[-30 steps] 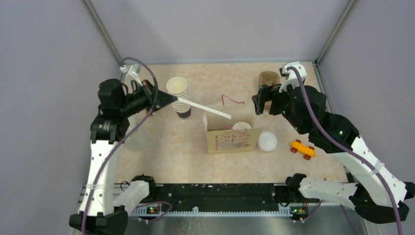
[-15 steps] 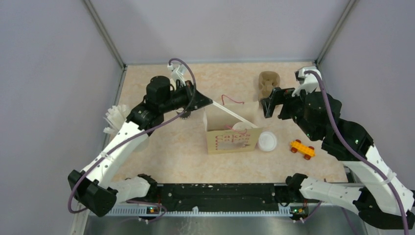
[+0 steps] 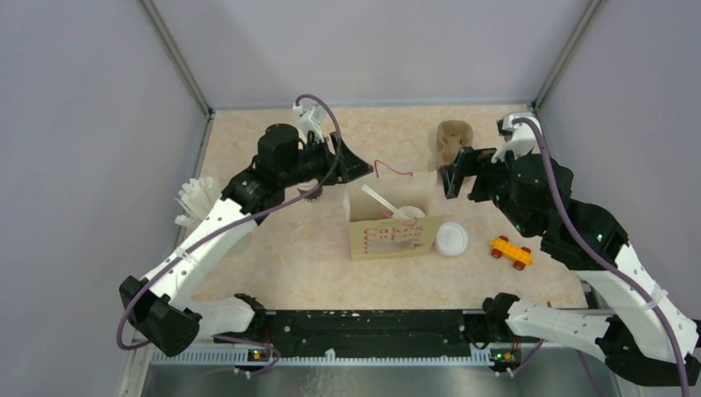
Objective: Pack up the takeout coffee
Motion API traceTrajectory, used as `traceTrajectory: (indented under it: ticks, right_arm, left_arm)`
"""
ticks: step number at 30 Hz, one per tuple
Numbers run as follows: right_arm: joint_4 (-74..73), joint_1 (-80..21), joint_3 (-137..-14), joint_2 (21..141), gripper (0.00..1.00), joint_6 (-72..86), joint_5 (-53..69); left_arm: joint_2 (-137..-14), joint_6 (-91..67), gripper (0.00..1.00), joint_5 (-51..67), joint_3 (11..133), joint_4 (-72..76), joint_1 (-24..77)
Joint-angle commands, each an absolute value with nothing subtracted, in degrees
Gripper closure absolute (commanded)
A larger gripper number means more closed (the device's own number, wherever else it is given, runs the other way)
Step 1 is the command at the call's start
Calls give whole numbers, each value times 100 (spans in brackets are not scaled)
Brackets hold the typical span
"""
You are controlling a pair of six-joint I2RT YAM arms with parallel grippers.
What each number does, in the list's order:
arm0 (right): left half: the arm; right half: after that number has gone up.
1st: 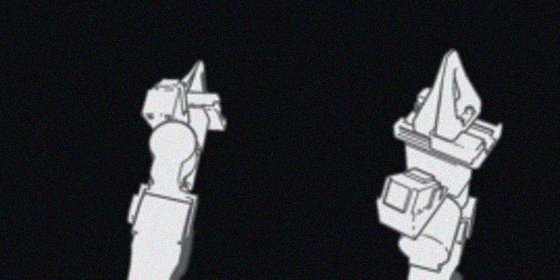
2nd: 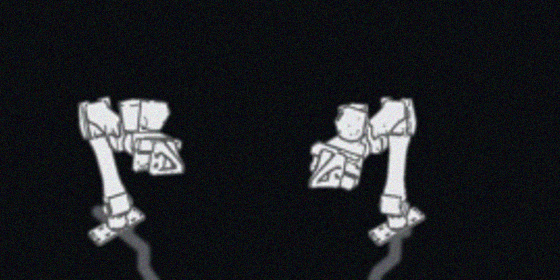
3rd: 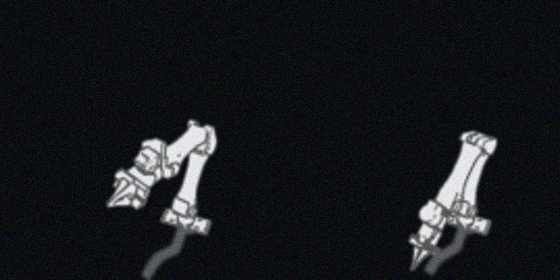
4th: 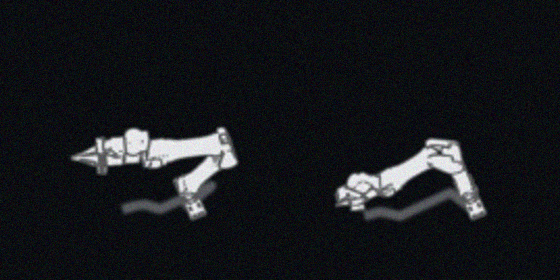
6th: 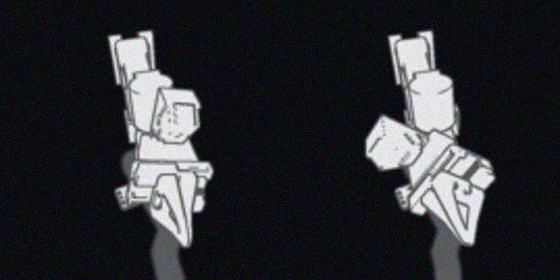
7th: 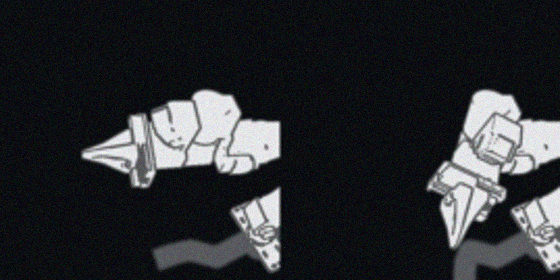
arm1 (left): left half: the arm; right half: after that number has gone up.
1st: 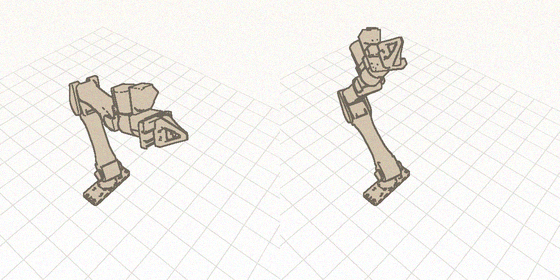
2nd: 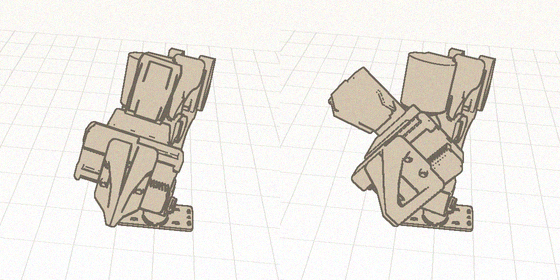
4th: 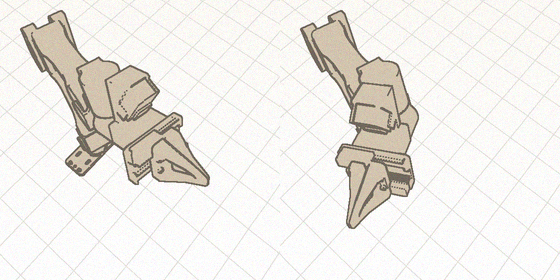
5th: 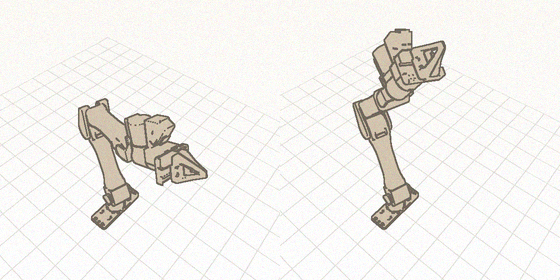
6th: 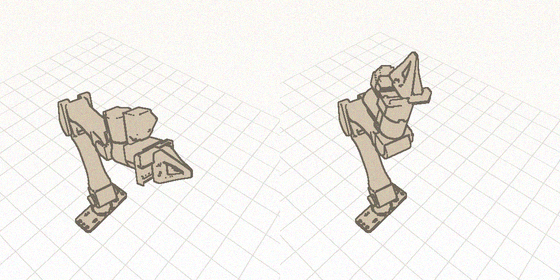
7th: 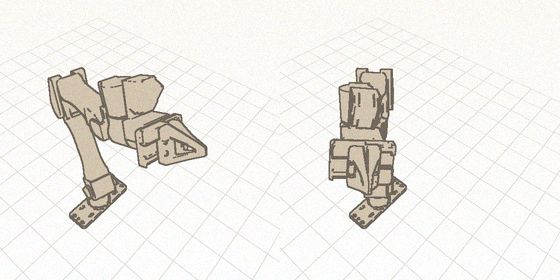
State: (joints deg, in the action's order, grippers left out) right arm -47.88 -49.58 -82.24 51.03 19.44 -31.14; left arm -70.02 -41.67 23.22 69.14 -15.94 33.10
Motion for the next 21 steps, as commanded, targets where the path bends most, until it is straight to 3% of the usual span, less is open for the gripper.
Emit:
traceTrajectory:
  ticks: [1, 3, 4, 5, 12, 21]
  right_arm:
    - [-4846, -4933, -8439, 5179, 7, 2227, -3162]
    - [-5052, -4936, -8495, 5234, 6, 2561, -3257]
    - [-5136, -4933, -8520, 5264, 5, 2672, -3269]
    - [-5189, -4931, -8552, 5303, 4, 2710, -3189]
    - [-5556, -4933, -8823, 5610, 3, 3416, -2881]
    - [-6054, -4931, -8783, 5518, 2, 4693, -3276]
  left_arm:
    - [-6619, -3755, 33, 2004, 7556, -1824, 3316]
    - [-6526, -3577, 24, 1800, 7755, -2012, 3311]
    - [-6488, -3452, 7, 1696, 7870, -2117, 3313]
    - [-6452, -3343, 2, 1571, 8015, -2240, 3309]
    - [-6189, -2640, 1, 741, 8996, -3374, 3315]
    - [-4850, -2391, 1, -149, 8395, -4129, 3306]
